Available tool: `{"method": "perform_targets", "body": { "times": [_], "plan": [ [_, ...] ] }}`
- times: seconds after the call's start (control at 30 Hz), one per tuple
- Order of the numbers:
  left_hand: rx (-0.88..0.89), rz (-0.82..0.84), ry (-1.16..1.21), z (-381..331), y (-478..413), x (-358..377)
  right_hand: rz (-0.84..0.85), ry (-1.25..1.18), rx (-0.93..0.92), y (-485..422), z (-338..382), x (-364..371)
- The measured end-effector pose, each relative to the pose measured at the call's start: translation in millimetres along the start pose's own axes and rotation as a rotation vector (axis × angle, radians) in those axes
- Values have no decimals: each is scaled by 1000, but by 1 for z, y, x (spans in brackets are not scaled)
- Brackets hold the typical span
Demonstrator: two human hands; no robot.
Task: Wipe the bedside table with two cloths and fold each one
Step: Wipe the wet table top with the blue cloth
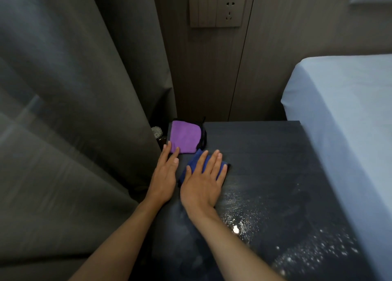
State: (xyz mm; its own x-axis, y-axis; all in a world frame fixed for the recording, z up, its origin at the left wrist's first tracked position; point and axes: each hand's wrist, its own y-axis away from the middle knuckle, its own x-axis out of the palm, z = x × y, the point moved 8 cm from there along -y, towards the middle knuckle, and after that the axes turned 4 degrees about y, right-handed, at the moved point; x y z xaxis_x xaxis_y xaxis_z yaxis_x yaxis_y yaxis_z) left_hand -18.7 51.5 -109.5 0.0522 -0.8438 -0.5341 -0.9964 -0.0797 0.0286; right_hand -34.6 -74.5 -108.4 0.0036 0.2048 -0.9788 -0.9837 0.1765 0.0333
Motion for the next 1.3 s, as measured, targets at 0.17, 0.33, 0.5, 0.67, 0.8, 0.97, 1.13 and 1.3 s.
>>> {"method": "perform_targets", "body": {
  "times": [0.17, 0.33, 0.5, 0.67, 0.8, 0.97, 1.13, 1.3],
  "plan": [
    [36, 89, -182, -2, -3, 0, 134, 49, -72, 10, 26, 6],
    [-49, 86, 42, 0, -7, -5, 171, 105, -194, 12, 39, 11],
    [-59, 55, 76, -3, -5, -6, 160, 105, -476, 17, 45, 10],
    [-10, -16, -29, -9, 1, -3, 200, 117, -772, 23, 37, 2],
    [52, -56, -161, -14, 15, -1, 219, 84, -953, 23, 25, 0],
    [142, -99, -412, -24, 38, 2, 228, 87, -1055, 17, -4, -5],
    [114, -65, -429, -20, 39, 5, 233, 155, -1038, 0, -51, -16],
    [77, -42, -485, -21, 37, 6, 209, 225, -1009, -17, -95, -23]
  ]
}}
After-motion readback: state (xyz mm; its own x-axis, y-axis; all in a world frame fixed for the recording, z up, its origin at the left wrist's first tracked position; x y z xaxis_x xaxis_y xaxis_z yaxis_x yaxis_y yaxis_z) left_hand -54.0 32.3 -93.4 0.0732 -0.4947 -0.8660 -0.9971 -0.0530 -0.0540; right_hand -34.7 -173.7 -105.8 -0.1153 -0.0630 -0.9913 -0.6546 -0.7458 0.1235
